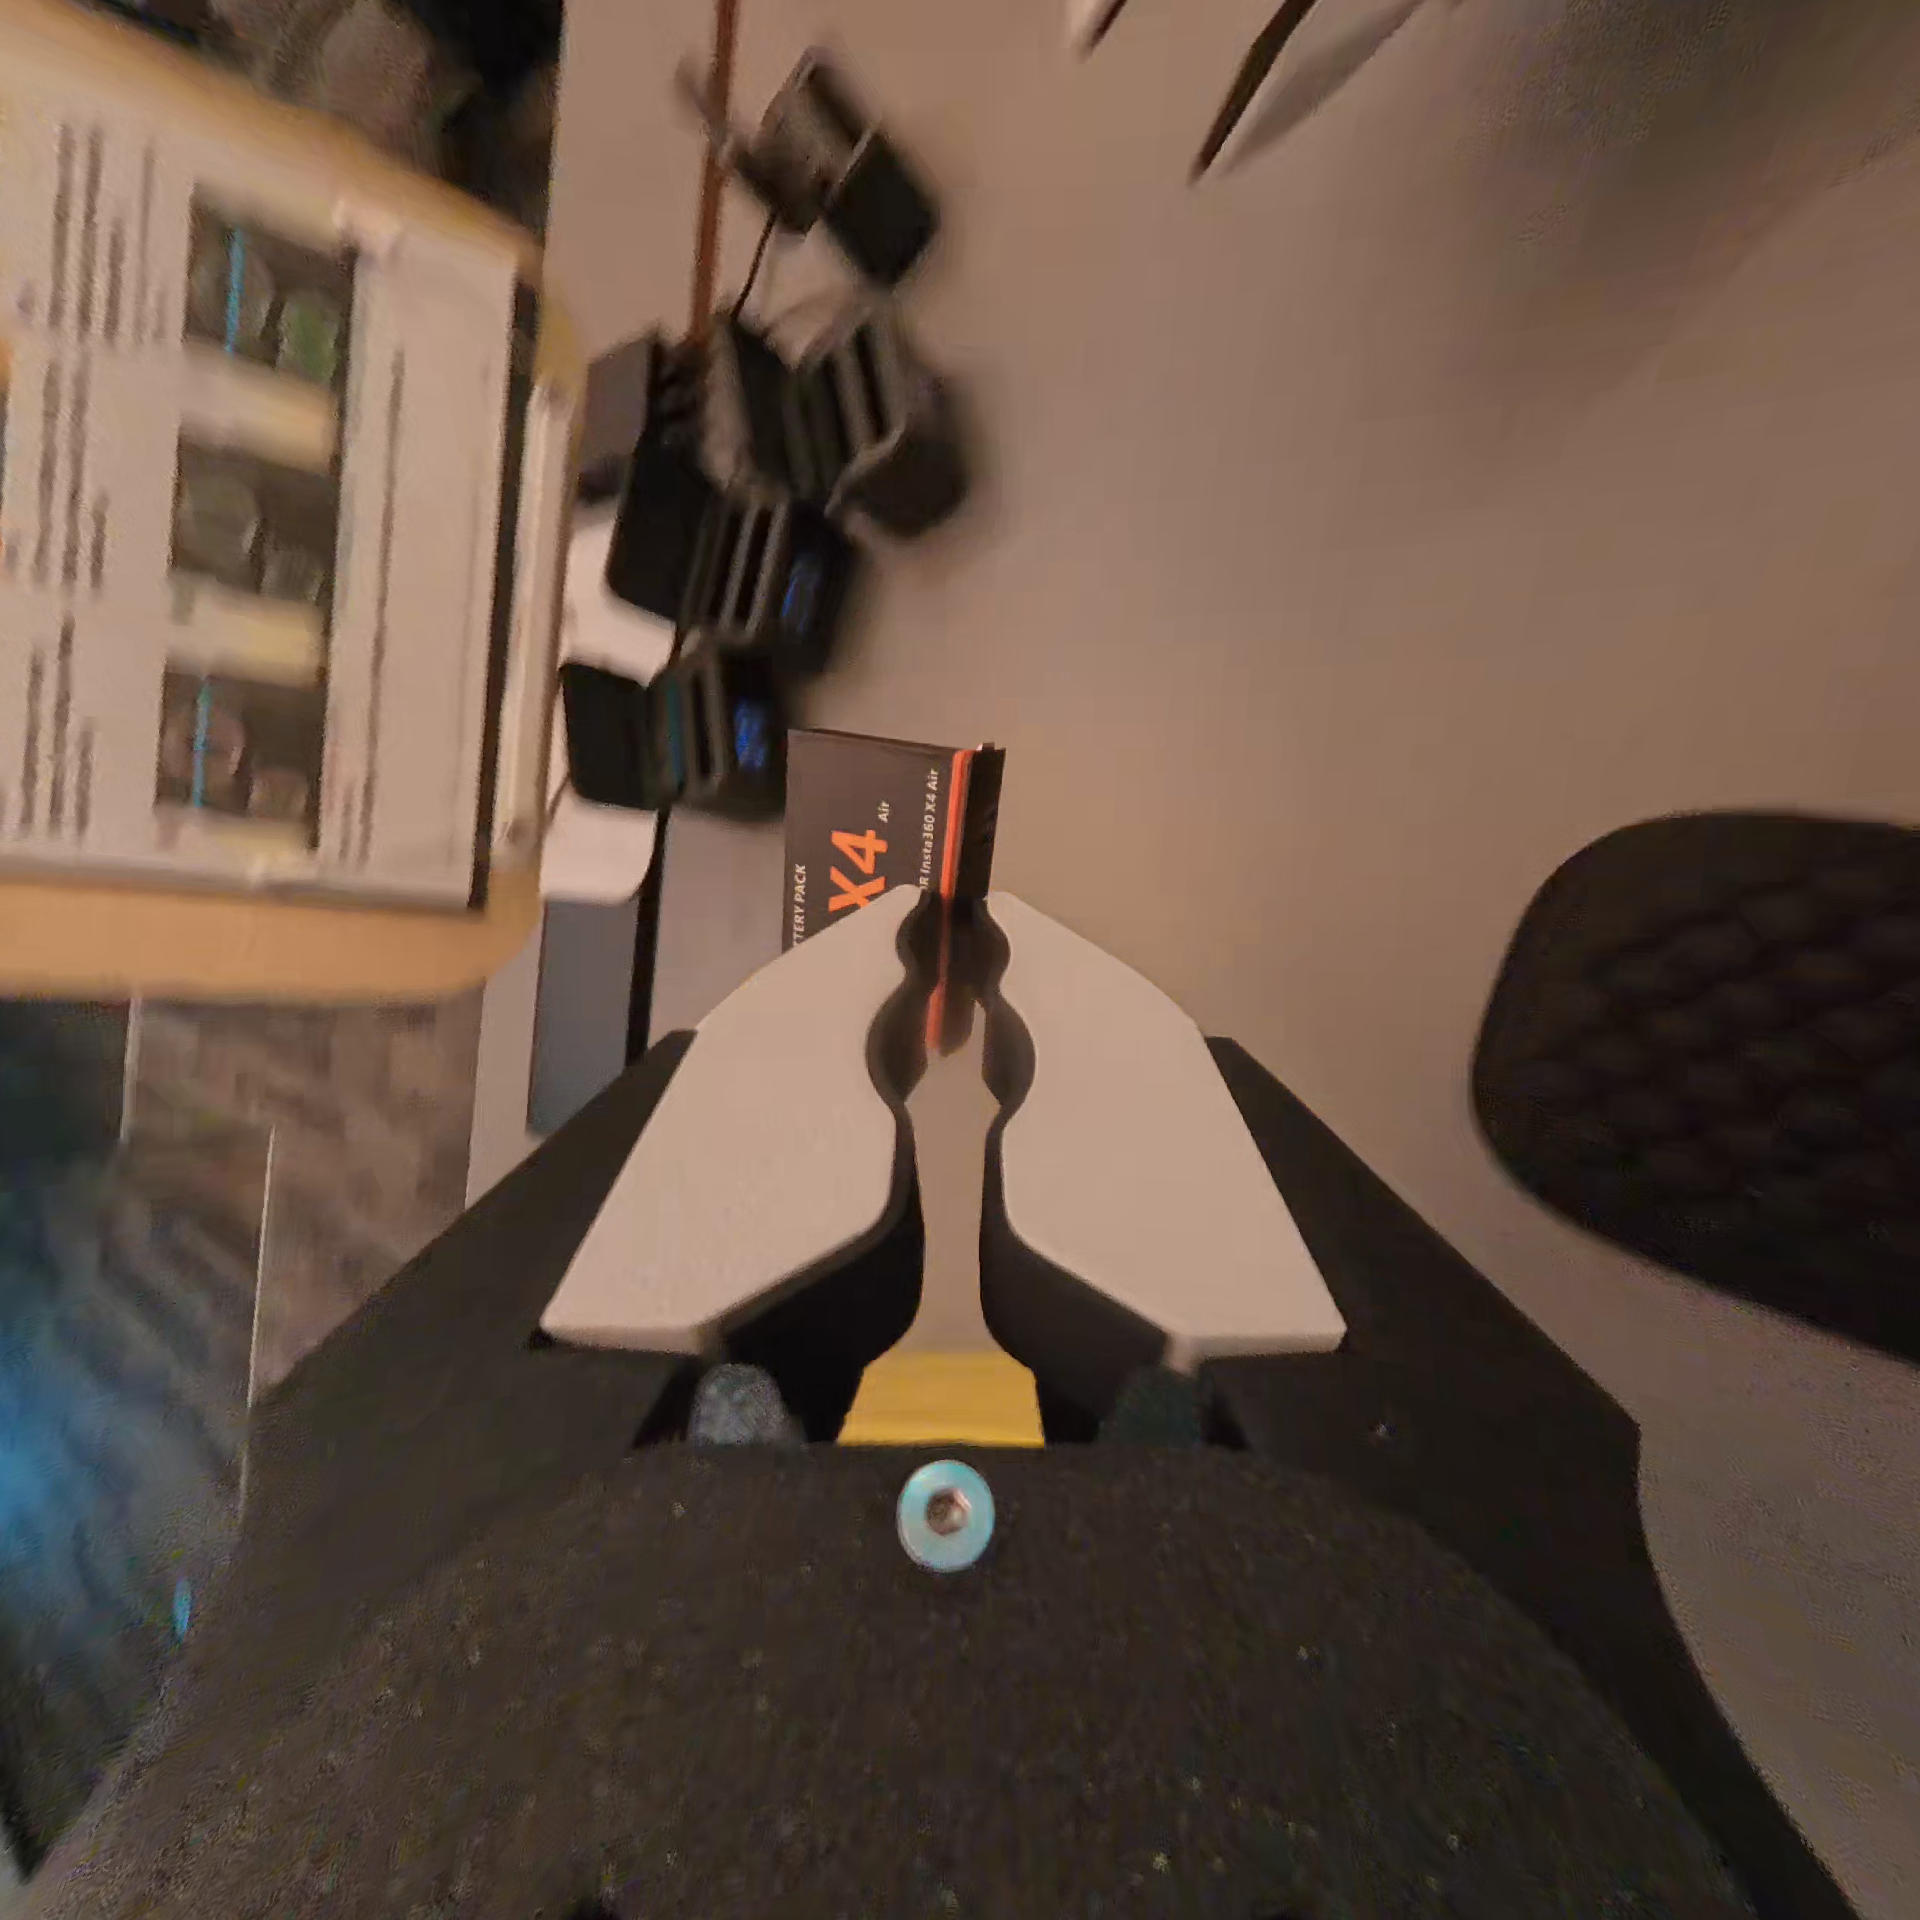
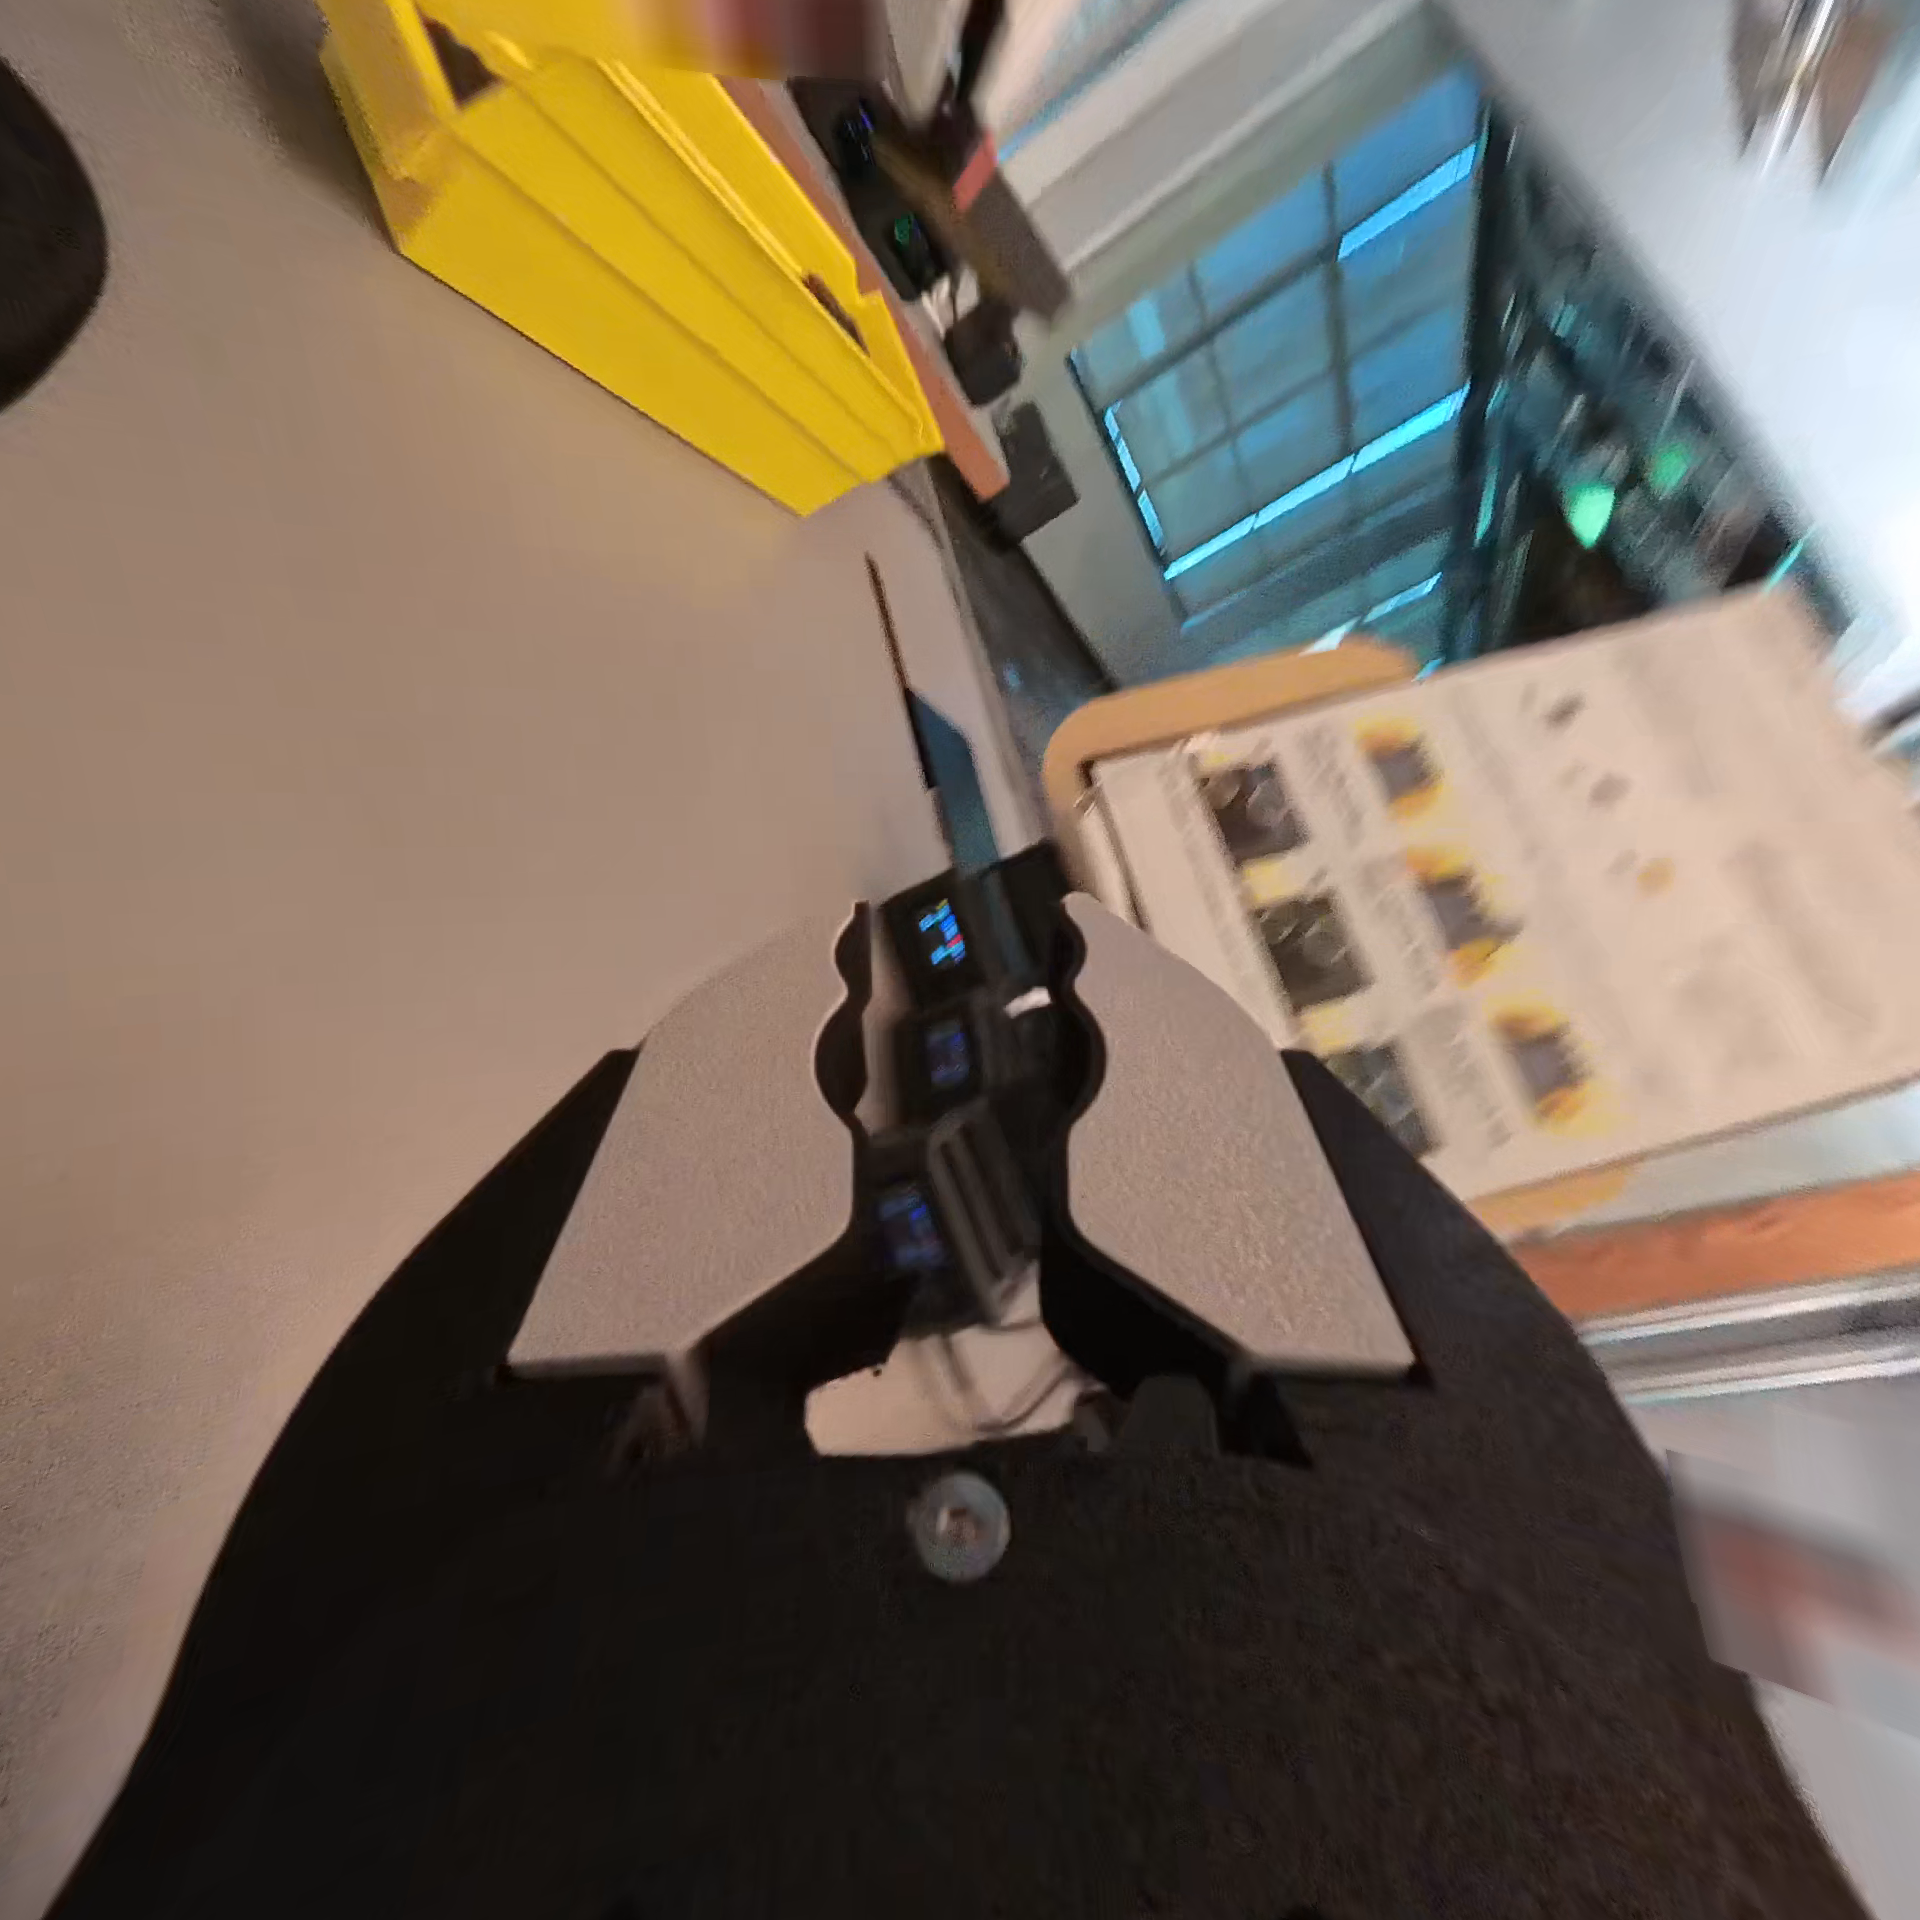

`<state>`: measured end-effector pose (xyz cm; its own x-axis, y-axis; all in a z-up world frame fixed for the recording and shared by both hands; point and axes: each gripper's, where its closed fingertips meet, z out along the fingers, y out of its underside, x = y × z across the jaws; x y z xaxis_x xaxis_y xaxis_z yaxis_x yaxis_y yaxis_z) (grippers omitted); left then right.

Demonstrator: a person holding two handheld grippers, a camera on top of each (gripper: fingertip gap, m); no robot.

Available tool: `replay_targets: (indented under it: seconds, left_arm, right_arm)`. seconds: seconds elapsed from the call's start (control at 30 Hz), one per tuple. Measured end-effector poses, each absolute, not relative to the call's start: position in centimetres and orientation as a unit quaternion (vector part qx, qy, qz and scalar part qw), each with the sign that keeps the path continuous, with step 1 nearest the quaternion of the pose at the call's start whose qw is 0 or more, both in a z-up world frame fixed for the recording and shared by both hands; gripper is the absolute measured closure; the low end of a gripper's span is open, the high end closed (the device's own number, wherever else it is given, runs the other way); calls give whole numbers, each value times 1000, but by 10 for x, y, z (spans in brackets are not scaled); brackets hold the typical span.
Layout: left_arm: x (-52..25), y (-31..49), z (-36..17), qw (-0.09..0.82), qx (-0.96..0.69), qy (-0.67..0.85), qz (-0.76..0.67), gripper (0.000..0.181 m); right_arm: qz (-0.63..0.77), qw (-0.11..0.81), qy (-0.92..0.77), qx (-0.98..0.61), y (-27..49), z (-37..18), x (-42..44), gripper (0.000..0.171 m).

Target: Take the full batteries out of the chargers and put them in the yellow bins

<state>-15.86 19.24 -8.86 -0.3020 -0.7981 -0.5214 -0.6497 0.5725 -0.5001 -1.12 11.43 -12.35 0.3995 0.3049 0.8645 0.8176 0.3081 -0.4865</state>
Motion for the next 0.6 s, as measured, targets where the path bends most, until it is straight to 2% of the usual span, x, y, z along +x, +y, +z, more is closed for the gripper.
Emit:
replay_targets:
  seconds: [0.17, 0.27, 0.4, 0.5, 0.6]
  left_arm:
    - [-108, 123, -96, 349, -367, 846, -165, 175]
    - [-89, 100, -106, 329, -339, 860, -194, 175]
    - [-76, 87, -121, 306, -322, 870, -211, 176]
    - [-71, 80, -123, 301, -321, 867, -235, 176]
    - [-64, 80, -121, 329, -314, 859, -235, 173]
  right_arm:
    - [-293, 611, -591, -438, 107, -92, -53, 123]
    - [-315, 584, -625, -412, 105, -100, -62, 123]
    - [-342, 571, -638, -388, 99, -116, -60, 159]
    - [-308, 583, -624, -419, 93, -123, -55, 161]
    - [-207, 602, -583, -506, 92, -129, -46, 162]
